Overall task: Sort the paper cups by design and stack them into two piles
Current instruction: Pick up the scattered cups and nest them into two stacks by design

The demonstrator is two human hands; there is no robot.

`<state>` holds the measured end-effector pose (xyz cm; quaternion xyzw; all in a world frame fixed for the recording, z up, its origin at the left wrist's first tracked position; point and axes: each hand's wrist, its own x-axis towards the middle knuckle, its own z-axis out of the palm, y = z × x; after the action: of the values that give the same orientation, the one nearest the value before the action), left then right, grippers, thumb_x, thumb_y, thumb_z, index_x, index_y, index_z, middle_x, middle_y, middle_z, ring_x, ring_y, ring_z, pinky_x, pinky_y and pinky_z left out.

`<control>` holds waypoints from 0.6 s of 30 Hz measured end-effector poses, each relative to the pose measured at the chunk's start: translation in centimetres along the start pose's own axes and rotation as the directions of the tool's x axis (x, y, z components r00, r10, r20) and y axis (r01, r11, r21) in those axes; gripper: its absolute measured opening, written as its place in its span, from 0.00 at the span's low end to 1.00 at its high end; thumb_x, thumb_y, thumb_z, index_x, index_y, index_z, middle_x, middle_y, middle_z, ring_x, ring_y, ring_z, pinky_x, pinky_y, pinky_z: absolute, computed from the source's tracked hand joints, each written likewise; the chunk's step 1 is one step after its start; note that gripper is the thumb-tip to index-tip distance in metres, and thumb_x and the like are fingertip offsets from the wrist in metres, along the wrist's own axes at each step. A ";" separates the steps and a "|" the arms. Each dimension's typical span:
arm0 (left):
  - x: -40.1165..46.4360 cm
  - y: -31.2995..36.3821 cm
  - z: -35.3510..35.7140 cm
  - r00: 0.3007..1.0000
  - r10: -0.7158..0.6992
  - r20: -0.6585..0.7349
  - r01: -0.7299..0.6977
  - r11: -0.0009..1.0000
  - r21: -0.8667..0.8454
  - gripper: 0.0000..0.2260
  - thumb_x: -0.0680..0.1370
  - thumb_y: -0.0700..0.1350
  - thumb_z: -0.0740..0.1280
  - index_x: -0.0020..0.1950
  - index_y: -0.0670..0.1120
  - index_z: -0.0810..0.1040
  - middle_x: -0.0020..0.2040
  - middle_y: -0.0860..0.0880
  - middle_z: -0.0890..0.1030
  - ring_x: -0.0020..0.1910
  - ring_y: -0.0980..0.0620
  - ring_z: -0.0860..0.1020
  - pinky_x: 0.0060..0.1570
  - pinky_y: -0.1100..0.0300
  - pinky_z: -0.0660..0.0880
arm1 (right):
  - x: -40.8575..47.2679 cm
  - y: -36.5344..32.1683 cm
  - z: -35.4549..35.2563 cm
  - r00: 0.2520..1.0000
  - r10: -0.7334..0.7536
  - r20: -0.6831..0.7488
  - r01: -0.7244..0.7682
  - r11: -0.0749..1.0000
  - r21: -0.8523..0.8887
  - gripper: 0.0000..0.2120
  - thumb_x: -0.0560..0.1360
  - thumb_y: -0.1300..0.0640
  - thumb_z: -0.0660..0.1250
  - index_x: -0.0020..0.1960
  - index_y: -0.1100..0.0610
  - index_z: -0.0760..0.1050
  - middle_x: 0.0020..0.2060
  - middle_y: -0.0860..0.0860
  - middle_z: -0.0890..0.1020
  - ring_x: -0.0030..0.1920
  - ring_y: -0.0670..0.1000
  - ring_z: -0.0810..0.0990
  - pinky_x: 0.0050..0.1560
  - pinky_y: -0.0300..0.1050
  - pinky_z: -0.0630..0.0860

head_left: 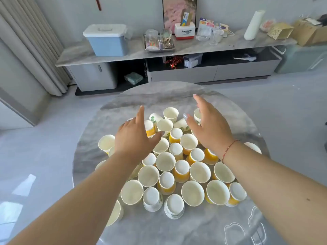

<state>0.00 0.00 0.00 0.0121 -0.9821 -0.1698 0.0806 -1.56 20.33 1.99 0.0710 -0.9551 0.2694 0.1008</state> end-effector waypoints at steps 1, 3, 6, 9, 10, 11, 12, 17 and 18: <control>-0.3 -0.3 1.0 1.000 0.012 -0.016 -0.012 1.000 -0.013 0.41 0.71 0.66 0.63 0.76 0.49 0.52 0.62 0.48 0.78 0.61 0.45 0.74 0.57 0.52 0.70 | -0.4 0.5 1.0 1.000 -0.014 -0.013 0.014 1.000 0.000 0.30 0.76 0.42 0.57 0.74 0.50 0.55 0.68 0.51 0.72 0.66 0.52 0.71 0.56 0.49 0.74; -0.7 -0.9 3.0 0.997 0.032 -0.067 -0.033 0.999 -0.022 0.41 0.70 0.66 0.64 0.75 0.49 0.52 0.62 0.48 0.78 0.61 0.44 0.75 0.56 0.51 0.71 | -0.7 1.5 2.9 0.998 -0.041 -0.039 0.041 0.999 -0.001 0.30 0.76 0.42 0.57 0.74 0.51 0.56 0.68 0.51 0.71 0.67 0.52 0.71 0.56 0.48 0.73; -1.4 -1.6 6.0 0.995 0.044 -0.088 -0.046 0.999 -0.026 0.40 0.71 0.65 0.64 0.75 0.49 0.52 0.63 0.48 0.77 0.61 0.44 0.74 0.56 0.51 0.70 | -1.7 3.5 6.1 0.997 -0.059 -0.053 0.059 0.998 0.008 0.30 0.76 0.43 0.58 0.74 0.52 0.57 0.67 0.52 0.72 0.66 0.52 0.71 0.55 0.46 0.71; -2.3 -2.1 8.8 0.987 0.079 -0.140 -0.084 0.996 -0.030 0.40 0.71 0.65 0.64 0.75 0.50 0.52 0.64 0.49 0.76 0.62 0.45 0.74 0.56 0.52 0.70 | -2.6 5.1 8.6 0.991 -0.094 -0.093 0.096 0.995 0.013 0.29 0.76 0.42 0.58 0.73 0.52 0.57 0.67 0.52 0.73 0.66 0.52 0.71 0.55 0.48 0.72; -2.5 -2.2 9.5 0.986 0.081 -0.144 -0.087 0.996 -0.034 0.40 0.71 0.66 0.64 0.75 0.50 0.52 0.65 0.50 0.76 0.62 0.45 0.74 0.56 0.52 0.70 | -3.0 5.5 9.2 0.990 -0.101 -0.098 0.103 0.995 0.014 0.29 0.76 0.42 0.58 0.73 0.52 0.57 0.67 0.52 0.73 0.66 0.52 0.71 0.56 0.48 0.72; -2.9 -2.3 10.1 0.984 0.084 -0.154 -0.090 0.995 -0.037 0.40 0.70 0.66 0.63 0.75 0.50 0.52 0.65 0.50 0.76 0.62 0.45 0.74 0.56 0.52 0.71 | -3.4 5.8 9.7 0.989 -0.108 -0.103 0.109 0.994 0.006 0.29 0.76 0.42 0.57 0.73 0.51 0.57 0.67 0.52 0.73 0.66 0.53 0.72 0.56 0.49 0.73; -3.0 -2.3 10.6 0.983 0.086 -0.162 -0.093 0.995 -0.038 0.40 0.70 0.67 0.63 0.75 0.51 0.52 0.64 0.50 0.77 0.62 0.44 0.74 0.55 0.51 0.72 | -3.6 6.1 10.1 0.987 -0.116 -0.110 0.116 0.993 -0.003 0.29 0.76 0.41 0.57 0.73 0.51 0.58 0.67 0.52 0.73 0.66 0.53 0.72 0.57 0.50 0.74; -5.1 -2.6 11.7 0.976 0.114 -0.188 -0.120 0.993 -0.020 0.40 0.70 0.68 0.61 0.74 0.51 0.53 0.59 0.48 0.80 0.59 0.44 0.76 0.53 0.48 0.75 | -5.8 6.7 10.6 0.980 -0.148 -0.131 0.144 0.989 -0.041 0.29 0.76 0.40 0.56 0.72 0.52 0.60 0.66 0.53 0.74 0.64 0.54 0.73 0.56 0.50 0.74; -5.6 -2.6 11.6 0.976 0.119 -0.184 -0.125 0.992 -0.021 0.40 0.70 0.68 0.61 0.74 0.51 0.53 0.58 0.48 0.80 0.59 0.44 0.76 0.53 0.48 0.75 | -6.3 6.6 10.4 0.979 -0.152 -0.136 0.147 0.988 -0.043 0.28 0.76 0.41 0.56 0.72 0.53 0.60 0.65 0.53 0.74 0.63 0.54 0.74 0.55 0.49 0.73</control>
<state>3.59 1.71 -12.52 -0.0339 -0.9666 -0.1786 0.1806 1.68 20.95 -11.42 0.1221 -0.9419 0.2499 0.1883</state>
